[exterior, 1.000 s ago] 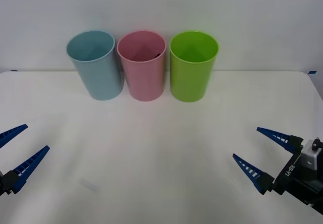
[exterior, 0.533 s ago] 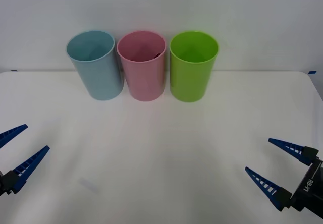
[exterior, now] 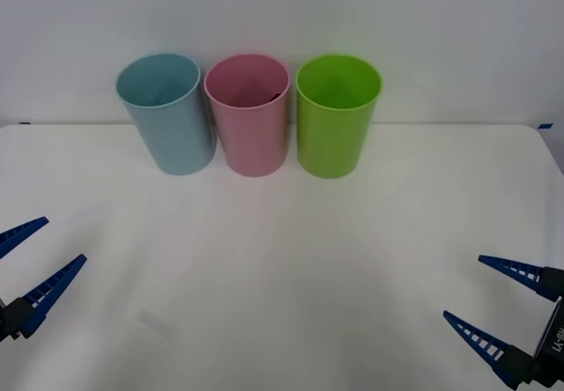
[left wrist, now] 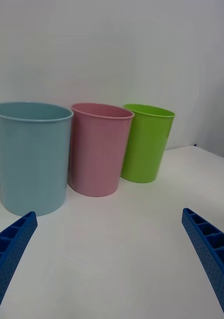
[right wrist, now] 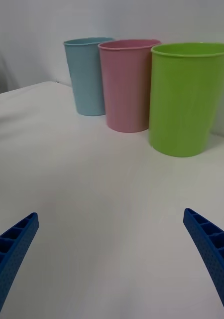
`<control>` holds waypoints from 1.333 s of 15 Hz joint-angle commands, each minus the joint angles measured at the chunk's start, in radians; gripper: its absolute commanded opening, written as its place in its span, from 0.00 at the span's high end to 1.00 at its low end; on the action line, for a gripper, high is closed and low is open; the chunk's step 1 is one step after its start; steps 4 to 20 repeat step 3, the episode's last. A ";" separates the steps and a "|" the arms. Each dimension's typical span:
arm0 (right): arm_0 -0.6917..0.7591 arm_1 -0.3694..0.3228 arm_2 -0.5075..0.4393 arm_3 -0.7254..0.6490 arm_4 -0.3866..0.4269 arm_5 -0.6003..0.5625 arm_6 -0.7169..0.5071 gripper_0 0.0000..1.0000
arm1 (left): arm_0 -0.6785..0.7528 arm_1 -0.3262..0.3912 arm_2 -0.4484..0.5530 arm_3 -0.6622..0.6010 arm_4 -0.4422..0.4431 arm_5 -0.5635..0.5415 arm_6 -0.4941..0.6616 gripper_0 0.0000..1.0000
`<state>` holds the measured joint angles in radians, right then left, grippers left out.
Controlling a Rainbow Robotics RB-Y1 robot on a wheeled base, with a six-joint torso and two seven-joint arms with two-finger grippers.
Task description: Grasp the object on the table and drop it into the matching bin: aluminum can to the light blue bin, PET bottle to the pink bin.
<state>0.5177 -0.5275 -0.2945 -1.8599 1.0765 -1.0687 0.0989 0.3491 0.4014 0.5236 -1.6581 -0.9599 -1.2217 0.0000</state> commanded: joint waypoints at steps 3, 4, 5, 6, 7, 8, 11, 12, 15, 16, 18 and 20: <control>-0.001 0.000 0.000 0.002 0.002 0.000 -0.001 0.00 | 0.000 0.000 0.000 0.000 0.000 0.000 0.000 0.00; -0.001 0.000 0.000 0.002 0.002 0.000 -0.001 0.00 | 0.000 0.000 0.000 0.000 0.000 0.000 0.000 0.00; -0.001 0.000 0.000 0.002 0.002 0.000 -0.001 0.00 | 0.000 0.000 0.000 0.000 0.000 0.000 0.000 0.00; -0.001 0.000 0.000 0.002 0.002 0.000 -0.001 0.00 | 0.000 0.000 0.000 0.000 0.000 0.000 0.000 0.00; -0.001 0.000 0.000 0.002 0.002 0.000 -0.001 0.00 | 0.000 0.000 0.000 0.000 0.000 0.000 0.000 0.00; -0.001 0.000 0.000 0.002 0.002 0.000 -0.001 0.00 | 0.000 0.000 0.000 0.000 0.000 0.000 0.000 0.00; -0.001 0.000 0.000 0.002 0.002 0.000 -0.001 0.00 | 0.000 0.000 0.000 0.000 0.000 0.000 0.000 0.00; -0.001 0.000 0.000 0.002 0.002 0.000 -0.001 0.00 | 0.000 0.000 0.000 0.000 0.000 0.000 0.000 0.00; -0.001 0.000 0.000 0.002 0.002 0.000 -0.001 0.00 | 0.000 0.000 0.000 0.000 0.000 0.000 0.000 0.00; -0.001 0.000 0.000 0.002 0.002 0.000 -0.001 0.00 | 0.000 0.000 0.000 0.000 0.000 0.000 0.000 0.00; -0.001 0.000 0.000 0.002 0.002 0.000 -0.001 0.00 | 0.000 0.000 0.000 0.000 0.000 0.000 0.000 0.00; -0.001 0.000 0.000 0.002 0.002 0.000 -0.001 0.00 | 0.000 0.000 0.000 0.000 0.000 0.000 0.000 0.00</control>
